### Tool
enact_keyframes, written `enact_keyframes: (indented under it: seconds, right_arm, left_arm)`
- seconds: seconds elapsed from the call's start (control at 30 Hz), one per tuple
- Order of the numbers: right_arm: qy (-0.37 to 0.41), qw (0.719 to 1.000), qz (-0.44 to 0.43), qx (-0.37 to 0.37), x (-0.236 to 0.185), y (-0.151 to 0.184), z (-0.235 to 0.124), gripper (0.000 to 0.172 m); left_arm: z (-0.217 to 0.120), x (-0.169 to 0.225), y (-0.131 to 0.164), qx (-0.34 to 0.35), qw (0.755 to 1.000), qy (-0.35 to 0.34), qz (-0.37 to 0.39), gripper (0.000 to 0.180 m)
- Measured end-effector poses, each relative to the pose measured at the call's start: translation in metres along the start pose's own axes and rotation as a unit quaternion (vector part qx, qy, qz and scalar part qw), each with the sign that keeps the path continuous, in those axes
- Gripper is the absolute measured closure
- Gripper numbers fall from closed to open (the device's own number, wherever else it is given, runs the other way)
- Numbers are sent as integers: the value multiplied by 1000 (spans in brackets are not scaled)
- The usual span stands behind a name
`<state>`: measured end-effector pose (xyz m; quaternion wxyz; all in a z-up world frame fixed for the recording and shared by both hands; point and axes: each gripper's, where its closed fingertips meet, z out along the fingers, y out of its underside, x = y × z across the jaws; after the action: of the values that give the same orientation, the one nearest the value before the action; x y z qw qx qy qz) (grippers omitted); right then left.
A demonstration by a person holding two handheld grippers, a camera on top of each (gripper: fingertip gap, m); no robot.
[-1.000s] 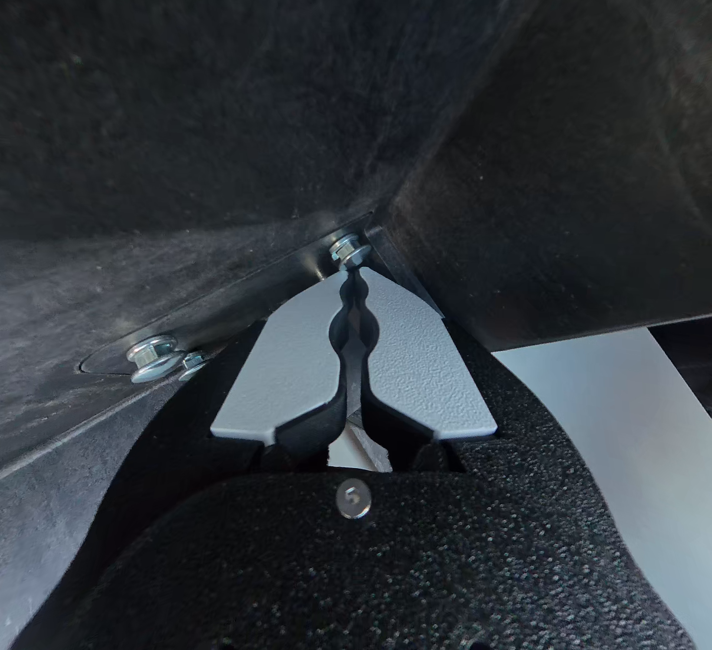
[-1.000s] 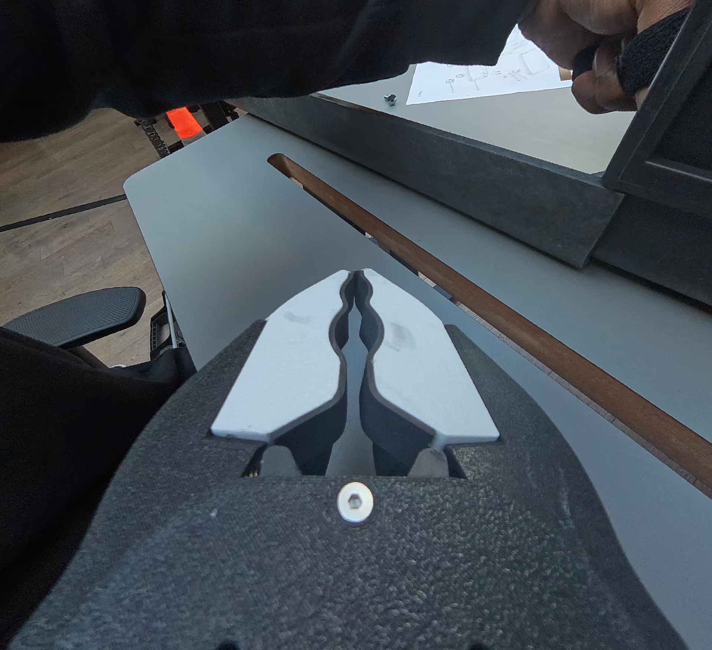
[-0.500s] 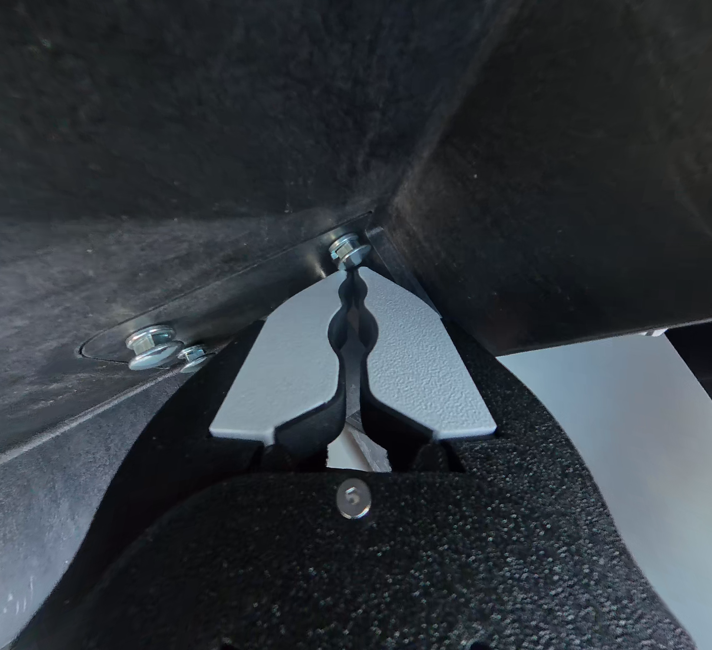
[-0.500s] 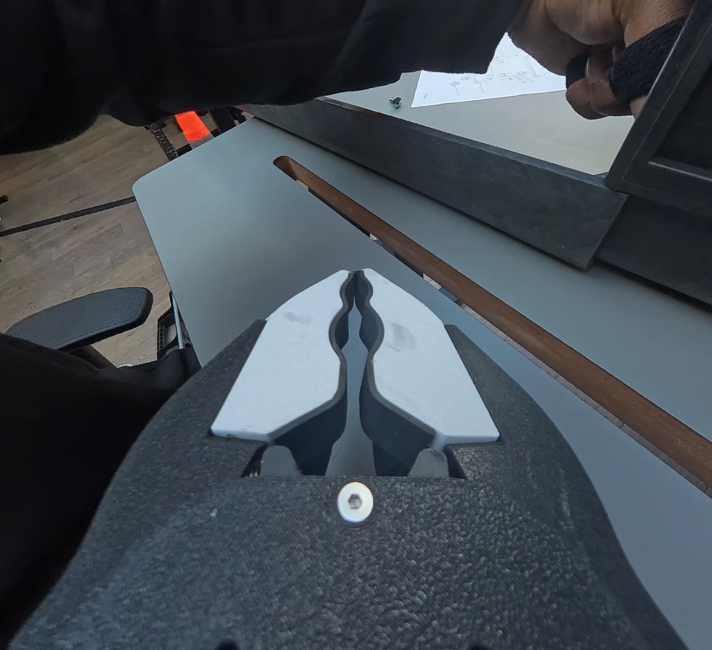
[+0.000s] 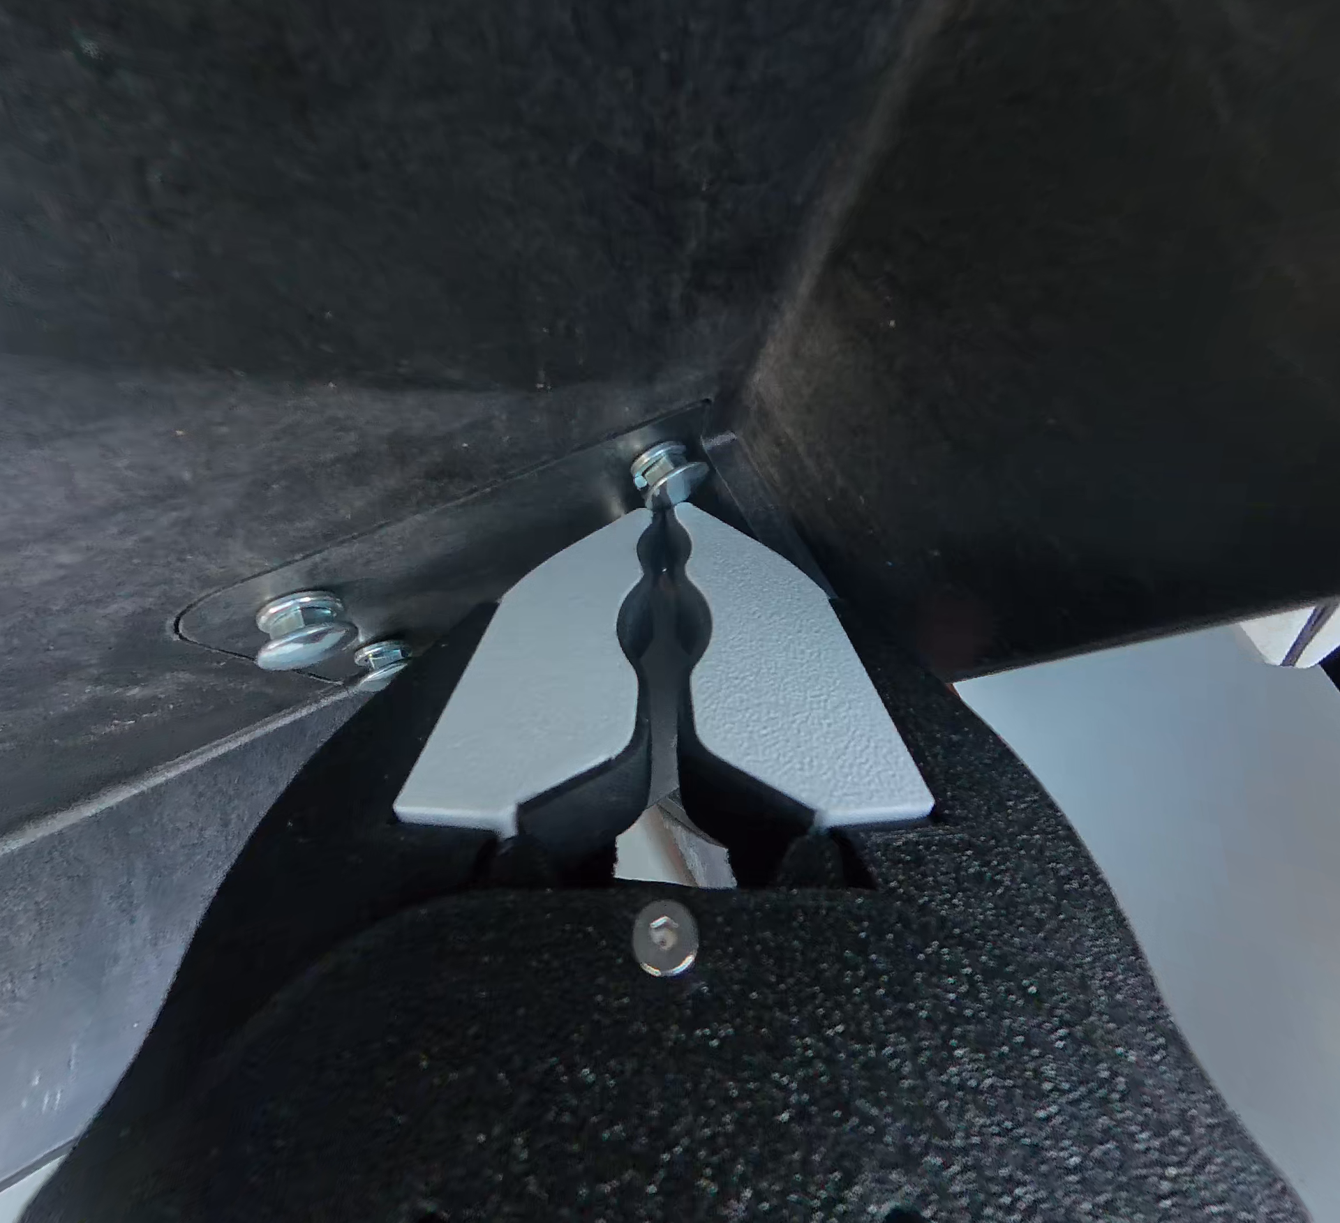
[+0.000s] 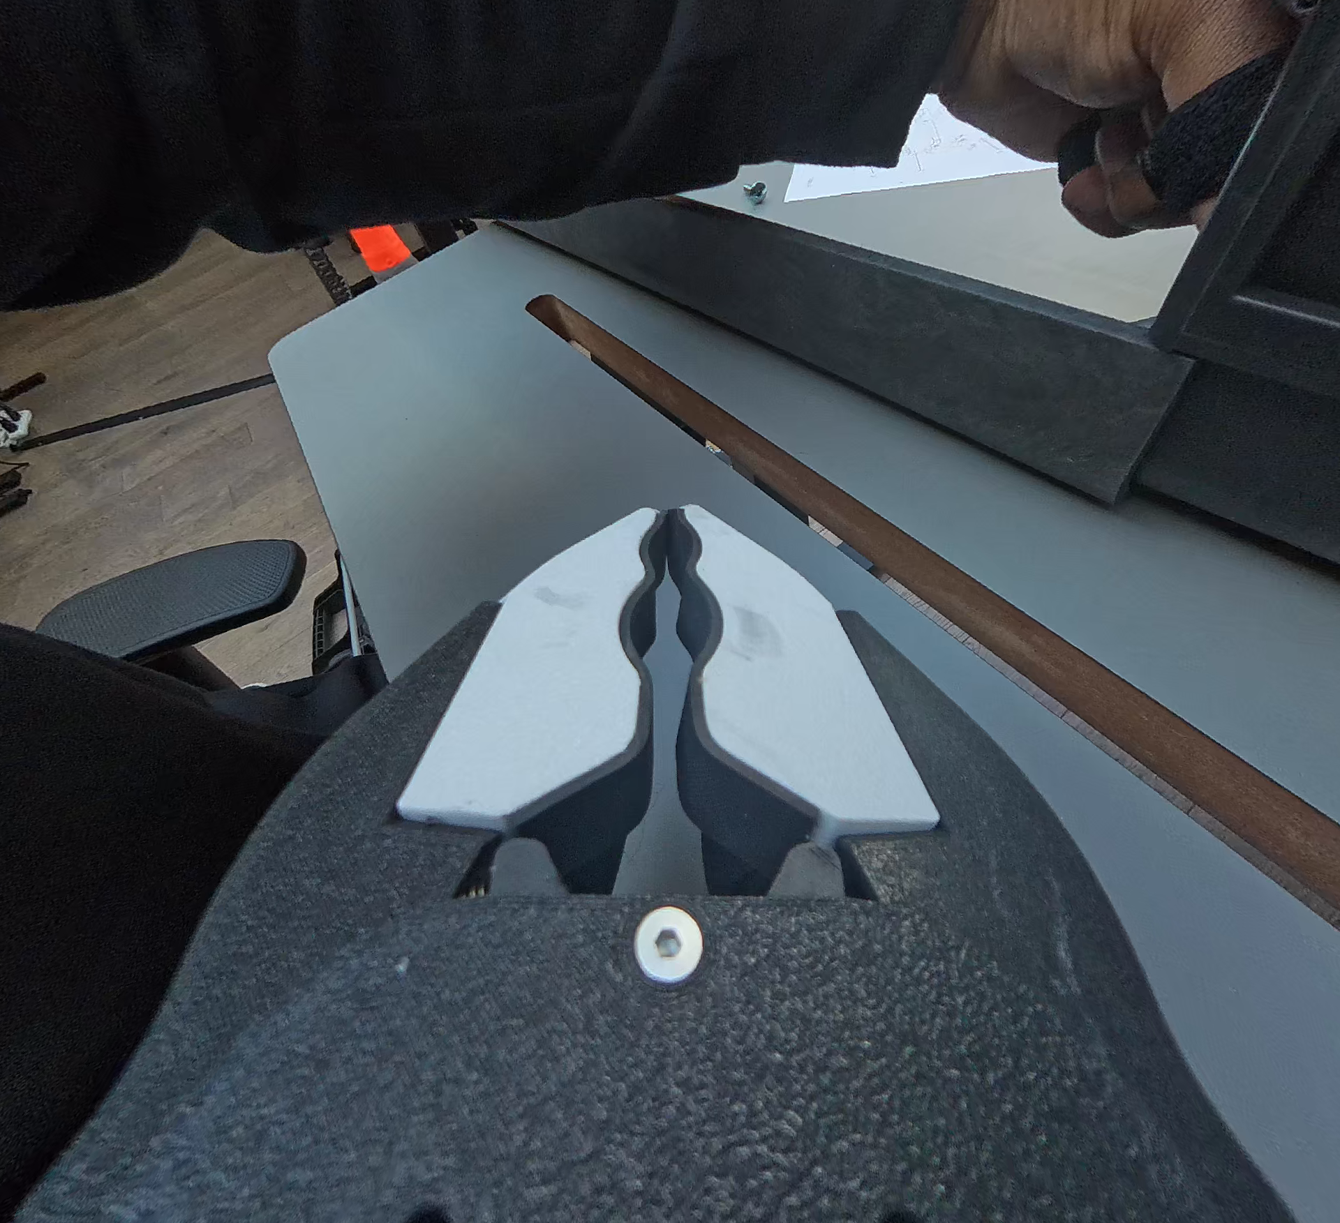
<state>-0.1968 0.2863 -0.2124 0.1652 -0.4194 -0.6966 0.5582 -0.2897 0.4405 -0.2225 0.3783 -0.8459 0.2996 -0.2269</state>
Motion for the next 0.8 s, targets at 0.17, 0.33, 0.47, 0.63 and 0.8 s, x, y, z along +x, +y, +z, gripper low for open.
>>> enact_keyframes:
  seconds: [0.17, 0.33, 0.47, 0.63, 0.8]
  right_arm:
    - [5, 1000, 3, -6, 2, 2, 1, 172]
    - [6, 1000, 5, -16, 3, 4, 3, 172]
    - [8, 1000, 6, -14, 4, 3, 3, 172]
    - [10, 1000, 7, -8, 5, 2, 1, 172]
    - [19, 1000, 6, -2, 7, 1, 0, 172]
  left_arm:
    - [0, -1, -1, 10, 1000, -16, 4, 180]
    - [0, -2, 0, 6, 1000, -30, 6, 180]
    - [-3, -6, 4, -6, 999, -51, 9, 180]
    - [-22, -10, 4, 17, 996, -88, -7, 180]
    - [-40, -9, 17, 11, 991, -133, -15, 180]
